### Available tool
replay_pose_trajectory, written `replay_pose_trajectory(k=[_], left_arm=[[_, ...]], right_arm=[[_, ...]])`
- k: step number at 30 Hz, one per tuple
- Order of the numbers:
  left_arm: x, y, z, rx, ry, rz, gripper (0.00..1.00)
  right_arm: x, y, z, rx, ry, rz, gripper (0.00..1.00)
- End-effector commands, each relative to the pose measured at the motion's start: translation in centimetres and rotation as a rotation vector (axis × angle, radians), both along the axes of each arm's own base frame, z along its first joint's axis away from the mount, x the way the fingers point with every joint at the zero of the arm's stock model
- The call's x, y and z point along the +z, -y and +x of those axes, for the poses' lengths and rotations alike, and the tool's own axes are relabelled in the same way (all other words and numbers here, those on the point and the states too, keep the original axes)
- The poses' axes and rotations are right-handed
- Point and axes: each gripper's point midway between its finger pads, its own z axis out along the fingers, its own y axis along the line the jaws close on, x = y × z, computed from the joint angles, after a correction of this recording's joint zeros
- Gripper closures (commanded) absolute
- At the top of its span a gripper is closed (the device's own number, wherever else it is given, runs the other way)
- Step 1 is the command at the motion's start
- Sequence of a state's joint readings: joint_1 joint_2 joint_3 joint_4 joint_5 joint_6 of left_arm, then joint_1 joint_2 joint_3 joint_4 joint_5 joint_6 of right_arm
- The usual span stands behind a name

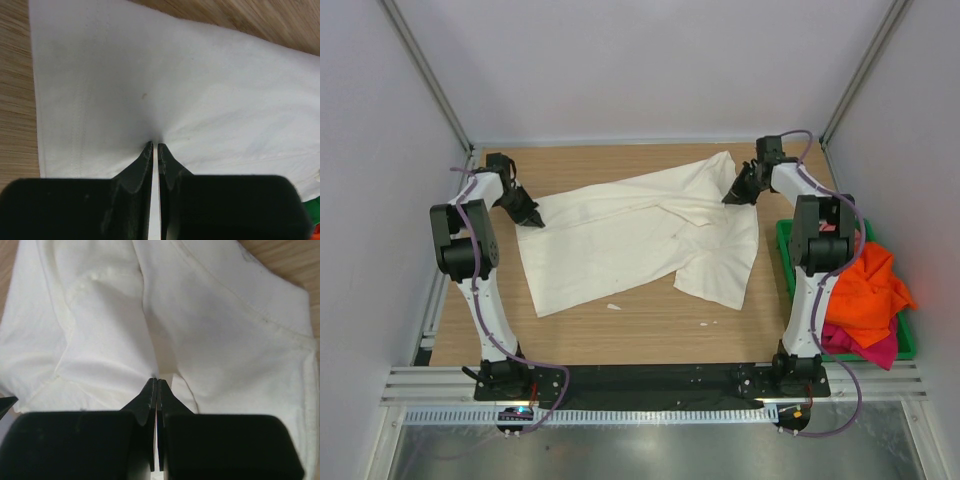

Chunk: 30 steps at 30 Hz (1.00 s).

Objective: Fold and stack the t-shirts
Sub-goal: Fold the tshirt

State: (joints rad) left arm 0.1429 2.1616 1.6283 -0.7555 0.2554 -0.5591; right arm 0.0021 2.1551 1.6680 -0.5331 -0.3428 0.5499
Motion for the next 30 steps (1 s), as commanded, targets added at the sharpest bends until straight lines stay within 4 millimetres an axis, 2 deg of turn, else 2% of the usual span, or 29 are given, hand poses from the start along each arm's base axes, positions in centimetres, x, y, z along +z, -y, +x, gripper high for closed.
replay_pose_trajectory(k=[1,3,4,5,7,8,9,10,11,12,13,15,16,23,30], left_arm=[[-1.9,-1.2,-0.8,-0.008,-0.045,0.042,0.92],[-1.9,-1.2,-0.8,-0.009,-0.045,0.046,0.92],[-1.9,-1.3,-0.8,-0.008,-0.047,0.044,0.92],[-1.9,-1.2,-0.8,-0.009,-0.045,0.044,0.92],[-1.8,-1.3,-0.8,-0.010,-0.044,0.048,0.92],[-1.8,-1.3,-0.8,-0.008,-0.044,0.048,0.92],[-1.8,-1.3,-0.7,-0.008,-0.042,0.048,0.92],[-1.8,-1.3,-0.7,-0.008,-0.044,0.048,0.92],[-1.8,-1.3,-0.7,-0.009,-0.043,0.045,0.92],[-1.8,-1.3,-0.7,-0.007,-0.043,0.043,0.92],[-1.8,-1.2,-0.7,-0.008,-0.045,0.041,0.92],[-1.8,-1.2,-0.8,-0.010,-0.046,0.040,0.92],[-1.8,-1.2,-0.9,-0.010,-0.049,0.042,0.92],[-2.2,-1.1,-1.0,-0.010,-0.058,0.035,0.92],[-2.4,-1.0,-0.7,-0.007,-0.056,0.028,0.92]], right_arm=[[2.7,0.8,-0.5,-0.063,0.047,-0.134,0.98],[3.4,0.6,-0.3,-0.064,0.075,-0.140,0.92],[3.9,0.3,0.3,-0.043,0.123,-0.127,0.80],[4.4,0.6,0.7,-0.042,0.156,-0.142,0.63],[5.8,0.9,2.6,-0.033,0.271,-0.123,0.52],[5.8,1.3,3.2,-0.041,0.278,-0.099,0.52],[5.4,2.7,4.1,-0.062,0.271,-0.074,0.54],[4.9,2.9,5.8,-0.060,0.270,-0.052,0.56],[4.5,2.8,6.5,-0.040,0.266,-0.024,0.60],[5.9,2.8,8.1,-0.037,0.304,-0.019,0.73],[3.9,2.7,8.6,-0.032,0.272,-0.010,0.81],[4.6,2.1,9.8,-0.033,0.285,0.034,0.91],[4.1,1.8,10.0,-0.033,0.277,0.048,0.92],[3.0,0.1,9.9,-0.031,0.261,0.149,0.81],[0.6,-0.7,8.9,-0.026,0.206,0.182,0.81]])
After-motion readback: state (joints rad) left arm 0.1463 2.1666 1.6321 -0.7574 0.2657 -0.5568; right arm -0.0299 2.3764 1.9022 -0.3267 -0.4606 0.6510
